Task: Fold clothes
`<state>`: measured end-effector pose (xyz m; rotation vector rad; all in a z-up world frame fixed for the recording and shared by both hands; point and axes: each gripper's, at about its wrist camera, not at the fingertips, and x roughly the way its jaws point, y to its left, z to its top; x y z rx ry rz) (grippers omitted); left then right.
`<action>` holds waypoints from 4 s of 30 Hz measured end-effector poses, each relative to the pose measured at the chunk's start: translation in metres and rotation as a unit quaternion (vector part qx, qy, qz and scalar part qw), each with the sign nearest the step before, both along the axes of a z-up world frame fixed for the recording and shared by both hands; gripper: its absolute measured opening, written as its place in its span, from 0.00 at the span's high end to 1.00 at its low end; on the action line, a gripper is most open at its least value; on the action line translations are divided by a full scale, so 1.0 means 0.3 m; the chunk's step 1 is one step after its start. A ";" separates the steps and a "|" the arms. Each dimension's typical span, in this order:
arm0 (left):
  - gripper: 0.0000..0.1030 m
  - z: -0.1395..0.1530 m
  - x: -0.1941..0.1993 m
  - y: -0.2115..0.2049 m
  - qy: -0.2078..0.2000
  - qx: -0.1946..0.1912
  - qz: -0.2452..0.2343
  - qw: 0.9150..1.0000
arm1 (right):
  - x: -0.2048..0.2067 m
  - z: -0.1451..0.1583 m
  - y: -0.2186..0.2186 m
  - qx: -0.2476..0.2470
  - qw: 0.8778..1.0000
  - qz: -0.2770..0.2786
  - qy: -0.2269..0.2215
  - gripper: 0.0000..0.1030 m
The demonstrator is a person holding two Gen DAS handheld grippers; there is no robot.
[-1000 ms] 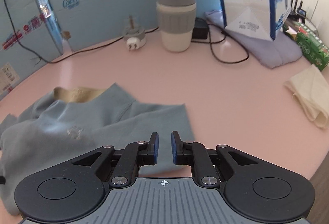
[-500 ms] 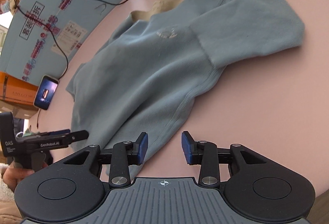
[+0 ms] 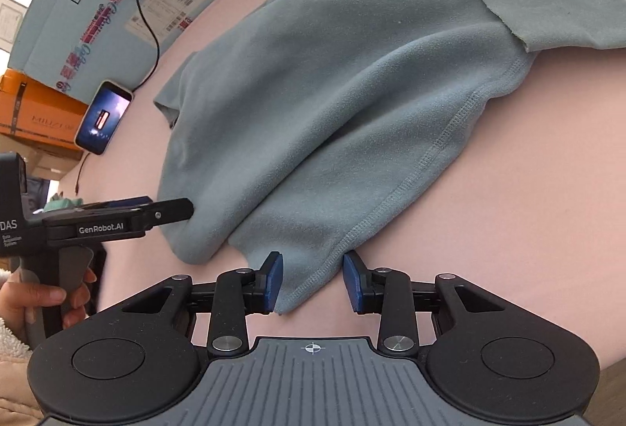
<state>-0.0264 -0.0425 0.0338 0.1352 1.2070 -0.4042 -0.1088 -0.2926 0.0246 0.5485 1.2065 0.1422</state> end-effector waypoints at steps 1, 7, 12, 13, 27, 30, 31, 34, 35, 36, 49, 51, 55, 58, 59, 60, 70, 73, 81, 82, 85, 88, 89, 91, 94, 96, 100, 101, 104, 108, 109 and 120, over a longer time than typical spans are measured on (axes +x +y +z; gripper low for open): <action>0.05 0.000 -0.003 0.003 0.000 -0.004 0.000 1.000 | -0.002 0.001 0.007 -0.011 1.000 -0.001 -0.002 0.79; 0.05 0.008 -0.023 0.014 -0.001 -0.034 -0.017 0.999 | -0.024 0.001 0.011 -0.041 0.999 -0.030 -0.013 0.93; 0.05 0.014 -0.035 0.020 0.009 -0.080 -0.029 0.996 | -0.055 0.028 0.020 -0.067 0.996 -0.049 -0.035 0.98; 0.07 0.014 -0.035 0.019 0.009 -0.080 -0.030 0.996 | -0.065 0.037 0.016 -0.072 0.995 -0.056 -0.040 0.98; 0.13 0.017 -0.022 0.022 0.020 -0.085 -0.039 0.995 | -0.270 0.187 -0.182 -0.143 0.969 -0.191 -0.061 0.99; 0.13 0.023 -0.030 0.018 0.022 -0.086 -0.046 0.995 | -0.296 0.183 -0.185 -0.146 0.970 -0.191 -0.047 0.99; 0.13 0.025 -0.034 0.017 0.021 -0.086 -0.049 0.995 | -0.306 0.181 -0.182 -0.147 0.970 -0.190 -0.041 0.99; 0.12 0.026 -0.038 0.010 0.022 -0.085 -0.057 0.995 | -0.345 0.167 -0.180 -0.149 0.970 -0.193 -0.018 0.99; 0.12 0.025 -0.038 0.009 0.021 -0.082 -0.056 0.995 | -0.359 0.161 -0.184 -0.153 0.968 -0.197 -0.009 0.99; 0.12 0.025 -0.037 0.011 0.020 -0.081 -0.054 0.995 | -0.371 0.154 -0.190 -0.160 0.967 -0.200 -0.001 0.99; 0.12 0.051 0.013 0.034 0.002 -0.096 -0.014 0.995 | -0.393 0.171 -0.211 -0.174 0.959 -0.223 -0.015 0.92; 0.12 0.062 0.043 0.039 -0.007 -0.101 0.001 0.995 | -0.357 0.177 -0.194 -0.176 0.963 -0.203 -0.025 0.92; 0.12 0.094 0.096 0.024 -0.054 -0.077 0.008 0.996 | -0.272 0.189 -0.153 -0.182 0.968 -0.166 -0.046 0.92; 0.12 0.112 0.135 0.015 -0.080 -0.078 0.010 0.994 | -0.206 0.205 -0.121 -0.181 0.970 -0.149 -0.065 0.90; 0.13 0.110 0.154 0.015 -0.079 -0.085 0.013 0.993 | -0.188 0.209 -0.111 -0.176 0.971 -0.145 -0.072 0.90; 0.19 0.105 0.172 0.012 -0.075 -0.089 0.016 0.993 | -0.173 0.209 -0.104 -0.172 0.972 -0.141 -0.076 0.90; 0.60 0.024 0.298 0.003 -0.045 -0.095 0.084 0.991 | -0.109 0.175 -0.109 -0.172 0.976 -0.120 -0.062 0.89; 0.84 0.007 0.323 -0.007 -0.045 -0.099 0.095 0.990 | -0.104 0.166 -0.131 -0.167 0.976 -0.129 -0.055 0.89; 0.96 0.007 0.358 0.004 -0.079 -0.084 0.135 0.984 | -0.069 0.155 -0.142 -0.166 0.977 -0.121 -0.049 0.89; 0.96 0.015 0.360 0.016 -0.095 -0.073 0.144 0.982 | -0.063 0.155 -0.144 -0.165 0.978 -0.121 -0.049 0.89; 0.97 0.049 0.376 0.065 -0.138 -0.045 0.169 0.975 | -0.049 0.160 -0.146 -0.171 0.977 -0.117 -0.051 0.89; 0.97 0.084 0.405 0.110 -0.161 -0.041 0.172 0.971 | -0.032 0.158 -0.153 -0.172 0.977 -0.114 -0.049 0.89; 0.96 0.093 0.413 0.119 -0.170 -0.036 0.172 0.970 | -0.025 0.156 -0.156 -0.171 0.978 -0.114 -0.047 0.89; 0.97 0.105 0.423 0.123 -0.188 -0.024 0.168 0.968 | -0.011 0.152 -0.157 -0.171 0.978 -0.111 -0.046 0.89; 0.97 0.111 0.449 0.121 -0.196 -0.016 0.156 0.968 | 0.012 0.150 -0.152 -0.172 0.978 -0.104 -0.047 0.89; 0.97 0.117 0.459 0.112 -0.205 -0.010 0.145 0.968 | 0.029 0.149 -0.149 -0.174 0.979 -0.098 -0.048 0.89; 0.96 0.125 0.477 0.066 -0.235 0.023 0.110 0.966 | 0.057 0.151 -0.150 -0.182 0.978 -0.093 -0.049 0.89; 0.96 0.124 0.484 0.056 -0.235 0.030 0.102 0.966 | 0.062 0.153 -0.153 -0.184 0.977 -0.093 -0.050 0.89; 0.90 0.116 0.498 0.047 -0.214 0.038 0.102 0.971 | 0.082 0.161 -0.174 -0.194 0.975 -0.093 -0.055 0.89; 0.57 0.118 0.467 0.063 -0.200 0.039 0.103 0.974 | 0.115 0.186 -0.232 -0.208 0.971 -0.102 -0.065 0.88; 0.56 0.122 0.455 0.067 -0.200 0.040 0.100 0.974 | 0.127 0.195 -0.249 -0.211 0.969 -0.104 -0.069 0.88; 0.41 0.185 0.384 -0.088 -0.226 0.006 -0.014 0.974 | 0.335 0.267 -0.316 -0.232 0.961 -0.057 -0.139 0.65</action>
